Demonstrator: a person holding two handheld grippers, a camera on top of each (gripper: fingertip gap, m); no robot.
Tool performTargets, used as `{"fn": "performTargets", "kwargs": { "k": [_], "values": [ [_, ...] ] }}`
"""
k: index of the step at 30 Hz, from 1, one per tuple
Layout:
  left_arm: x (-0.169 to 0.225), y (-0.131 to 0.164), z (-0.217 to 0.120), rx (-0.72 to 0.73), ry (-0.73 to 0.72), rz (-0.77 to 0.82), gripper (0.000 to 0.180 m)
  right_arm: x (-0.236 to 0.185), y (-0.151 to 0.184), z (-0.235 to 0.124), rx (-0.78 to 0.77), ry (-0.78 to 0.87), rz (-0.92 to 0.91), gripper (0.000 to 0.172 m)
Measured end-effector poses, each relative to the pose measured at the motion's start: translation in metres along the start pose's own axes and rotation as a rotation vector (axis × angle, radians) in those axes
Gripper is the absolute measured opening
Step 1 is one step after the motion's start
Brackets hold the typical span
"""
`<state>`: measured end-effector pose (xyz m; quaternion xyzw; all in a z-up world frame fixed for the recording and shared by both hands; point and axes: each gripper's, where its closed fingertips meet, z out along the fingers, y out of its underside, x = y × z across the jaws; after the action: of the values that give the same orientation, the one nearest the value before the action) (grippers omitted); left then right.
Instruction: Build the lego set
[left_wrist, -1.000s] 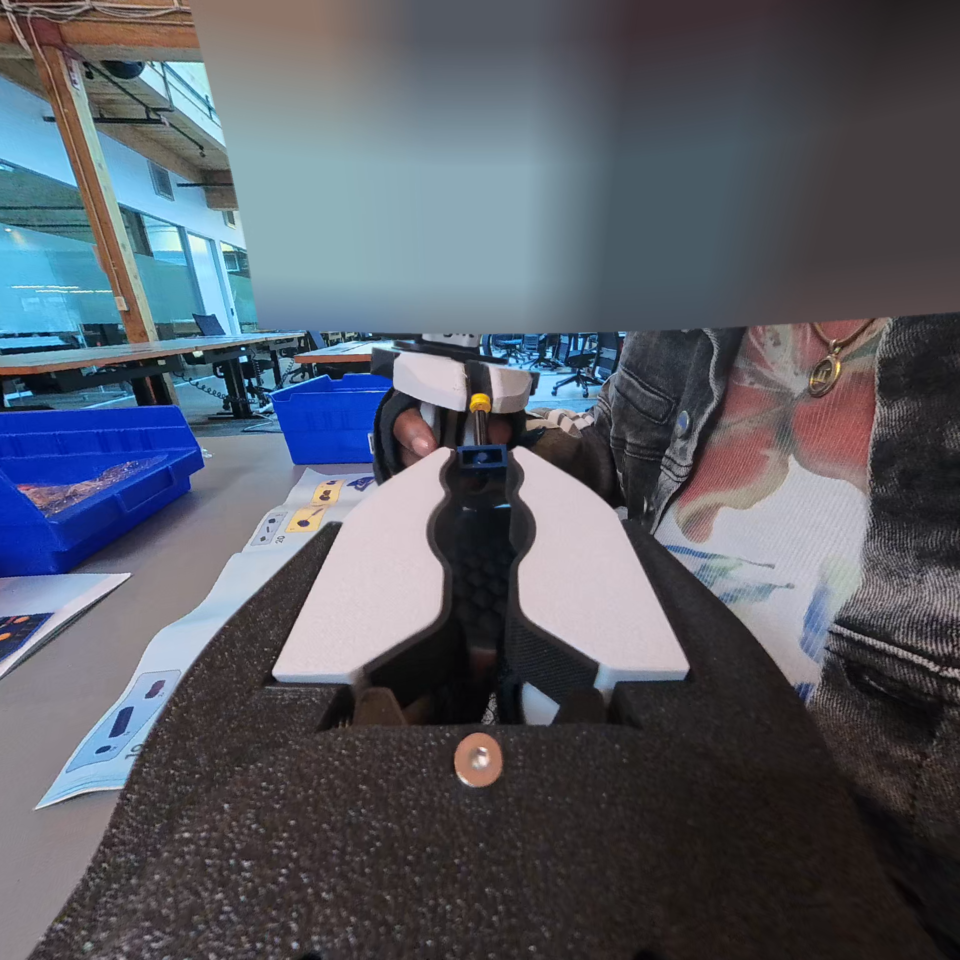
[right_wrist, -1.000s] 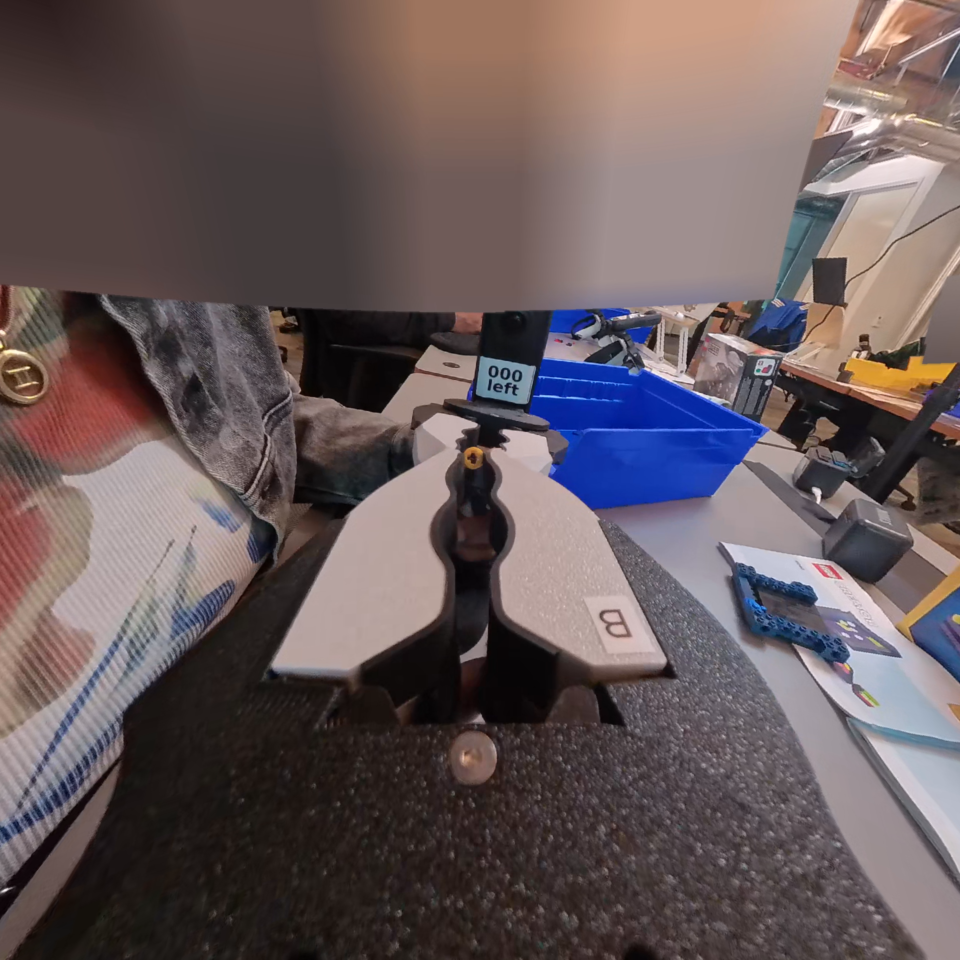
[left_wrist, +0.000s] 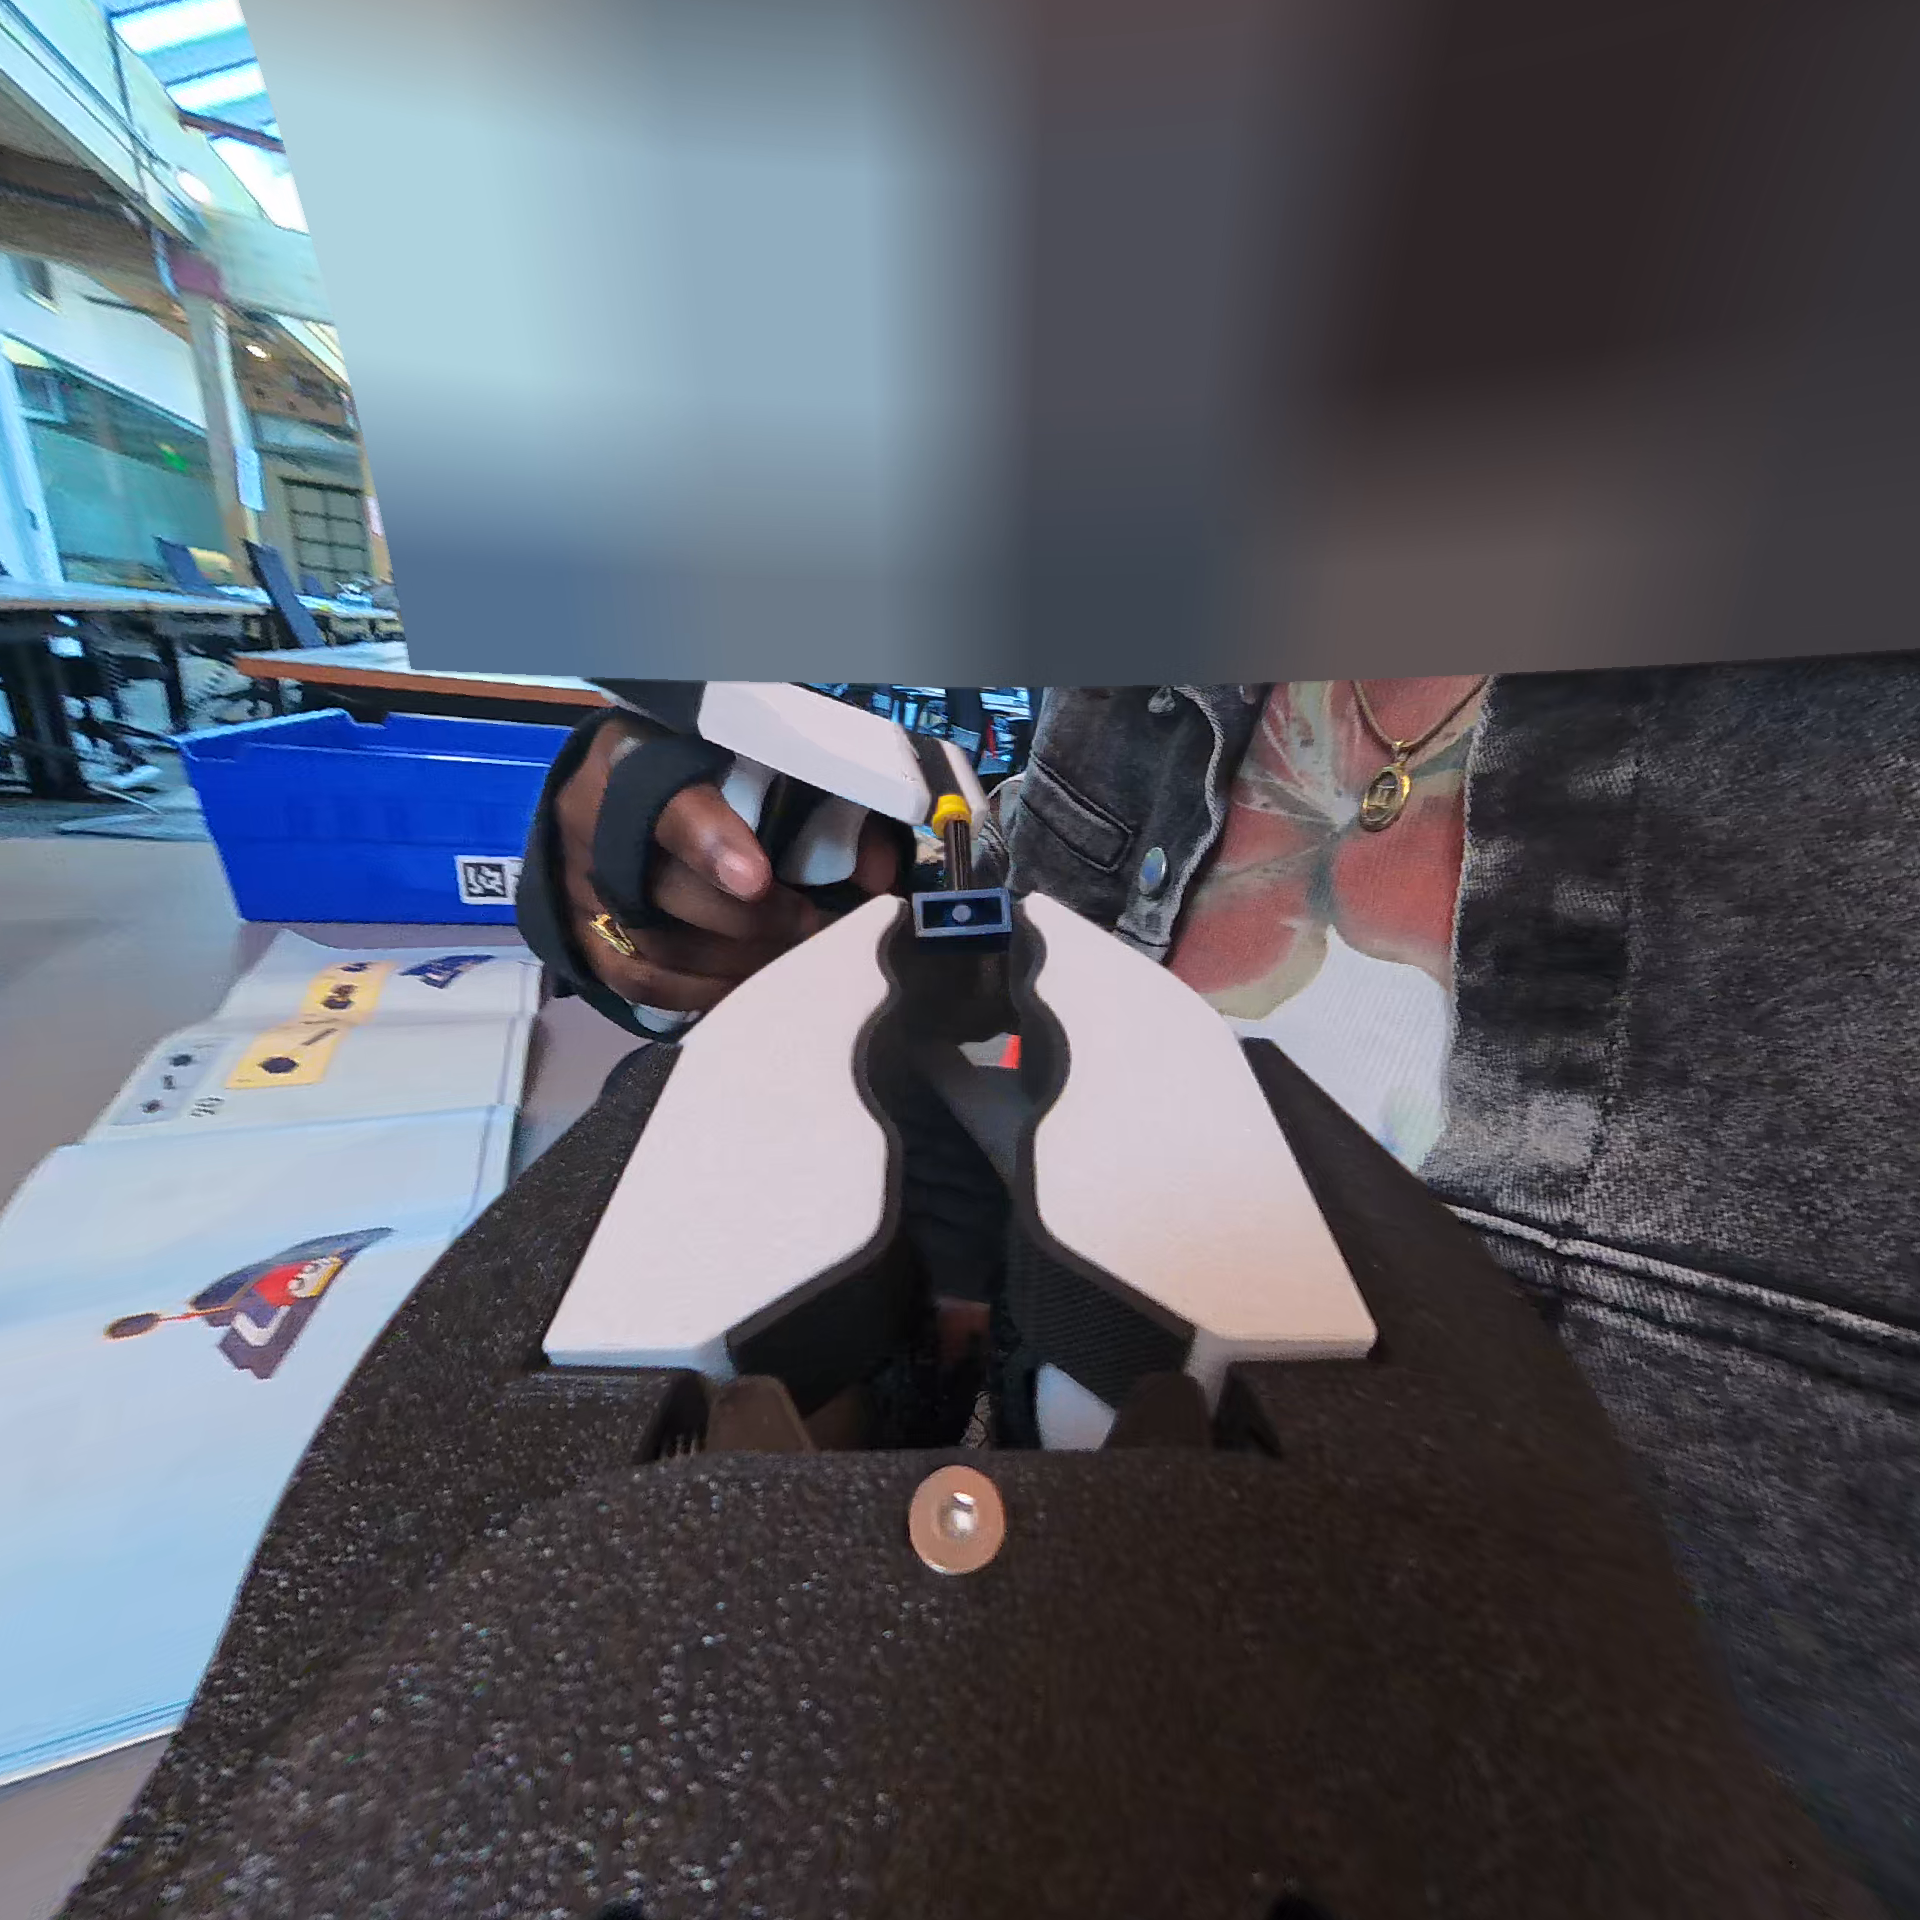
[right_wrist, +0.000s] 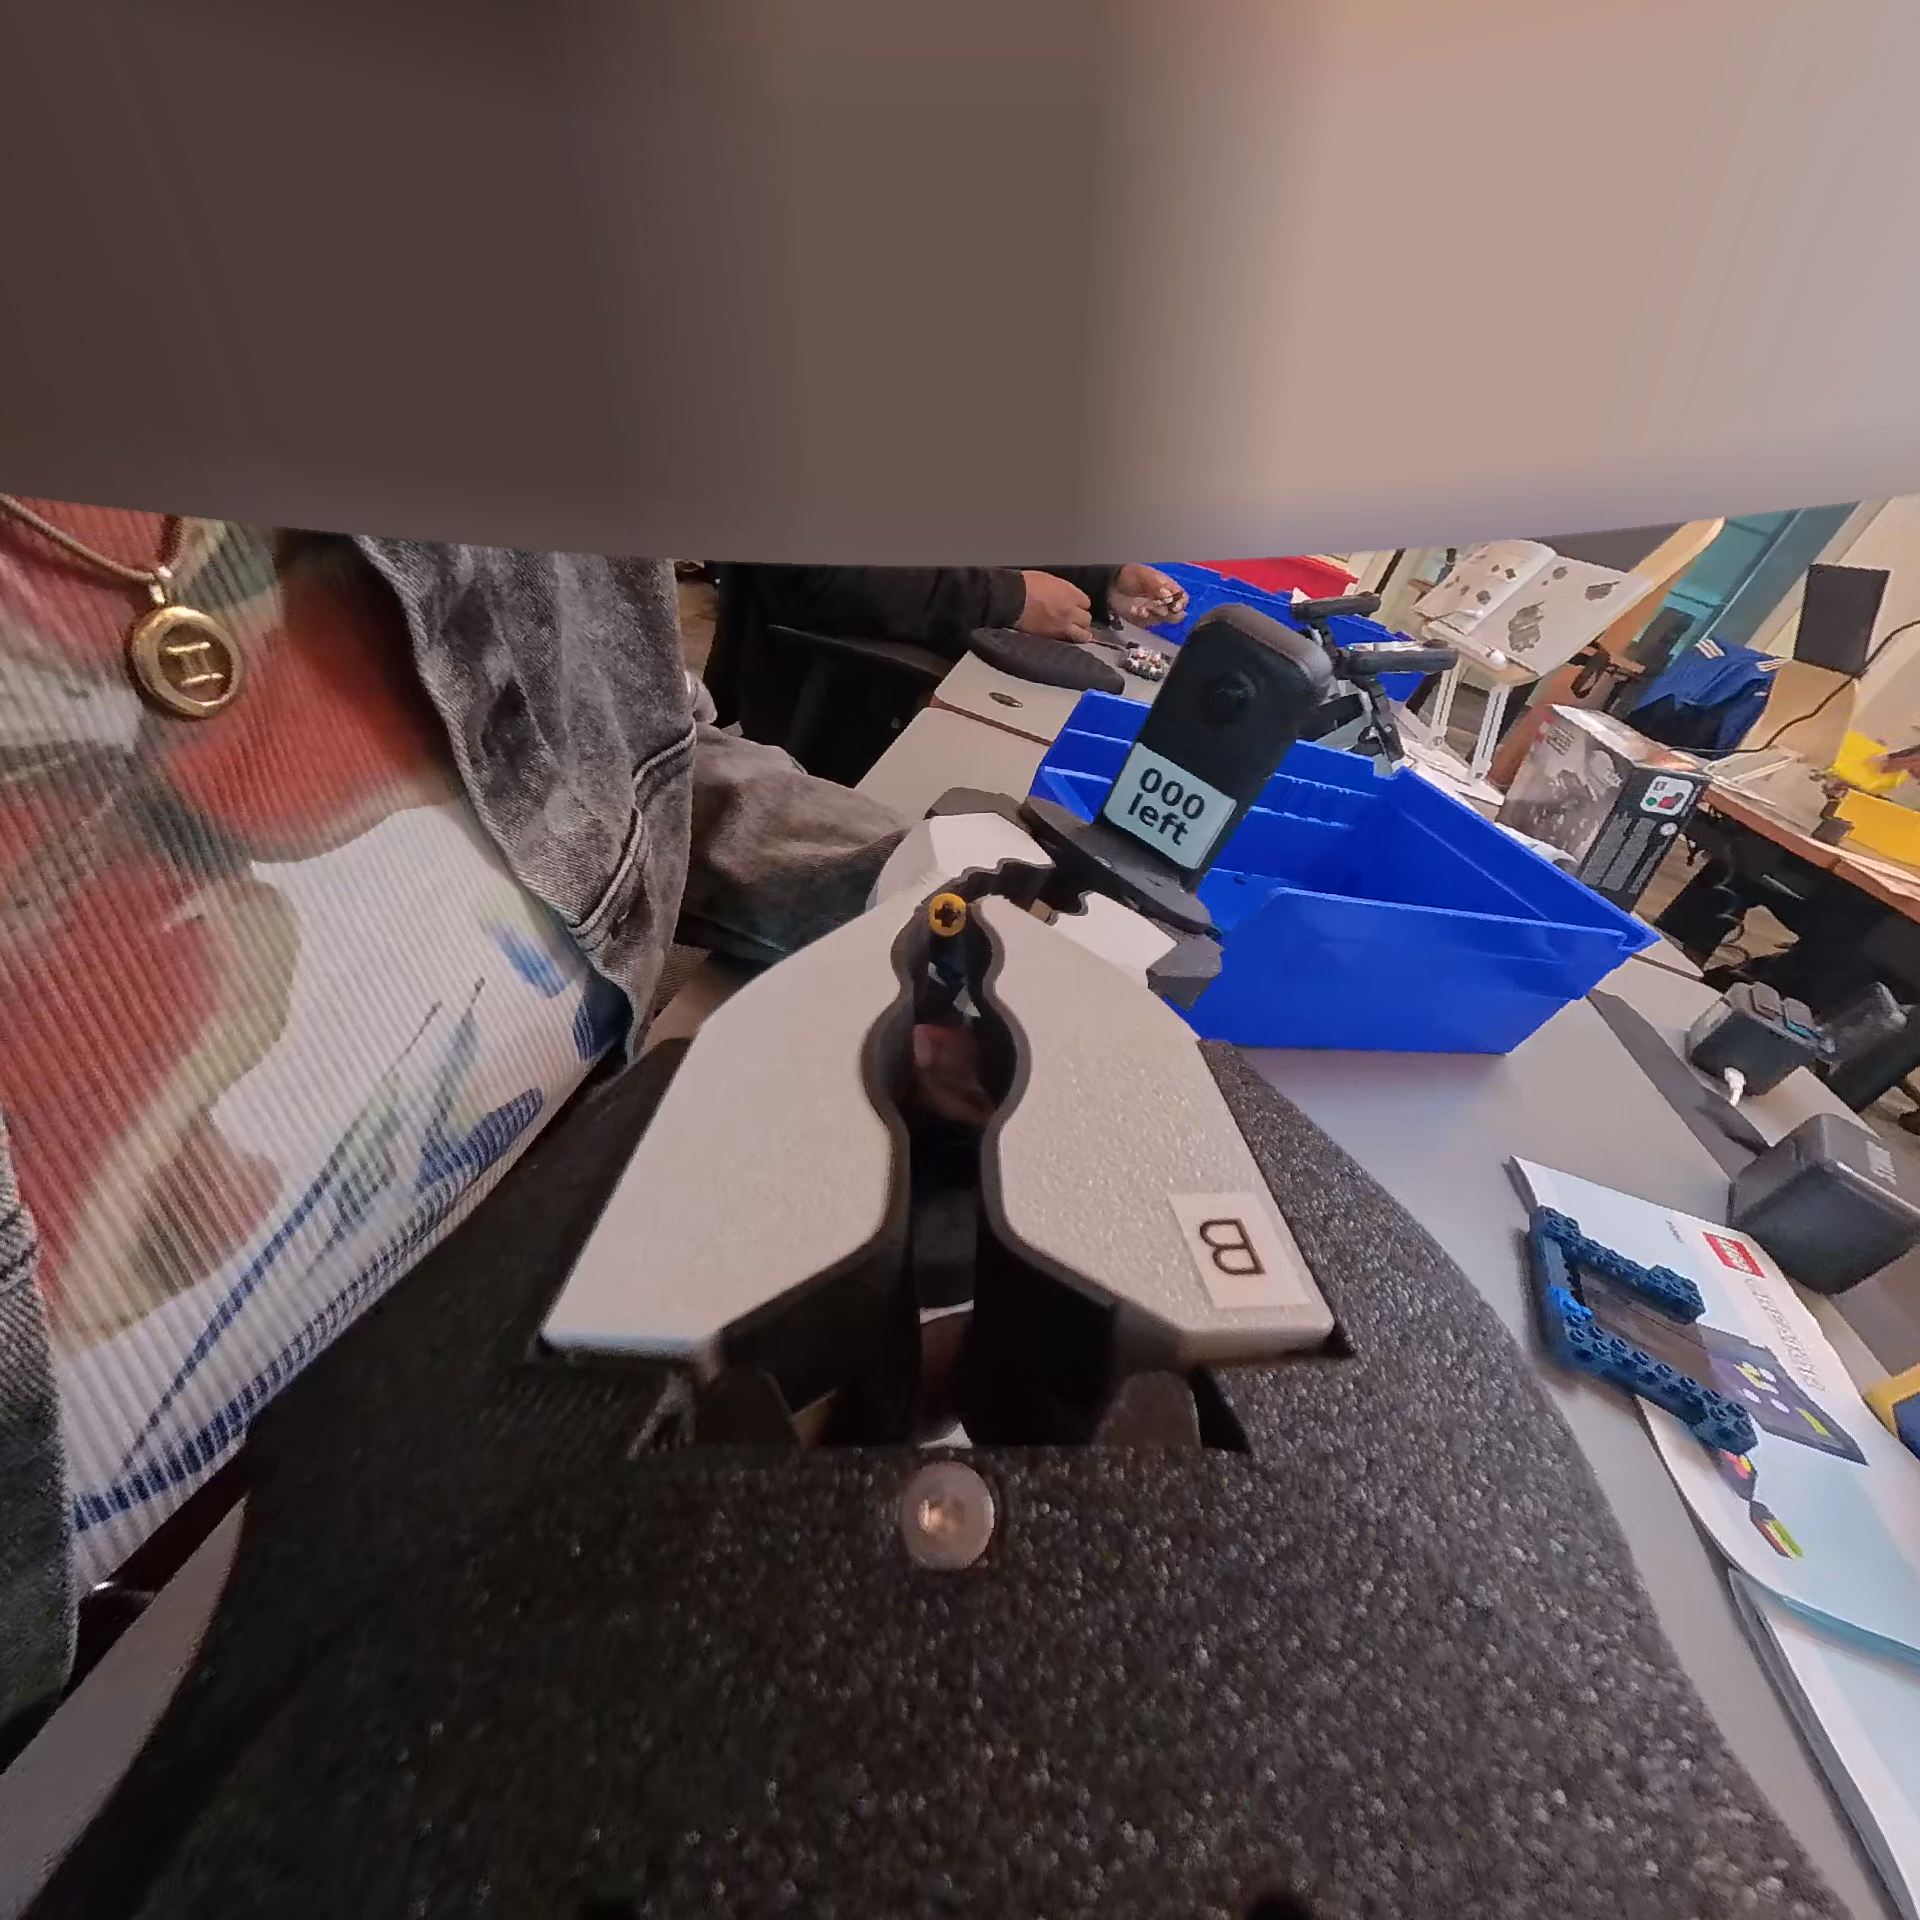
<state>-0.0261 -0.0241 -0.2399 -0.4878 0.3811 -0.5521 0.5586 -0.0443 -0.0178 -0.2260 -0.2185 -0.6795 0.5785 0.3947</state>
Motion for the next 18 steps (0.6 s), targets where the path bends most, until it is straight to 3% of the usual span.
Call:
{"fn": "performTargets", "kwargs": {
  "k": [18],
  "values": [
    [0.005, 0.008, 0.004, -0.051, 0.086, -0.170, 0.016, -0.011, 0.006, -0.004, -0.106, -0.055, -0.083, 0.006]
  ]
}}
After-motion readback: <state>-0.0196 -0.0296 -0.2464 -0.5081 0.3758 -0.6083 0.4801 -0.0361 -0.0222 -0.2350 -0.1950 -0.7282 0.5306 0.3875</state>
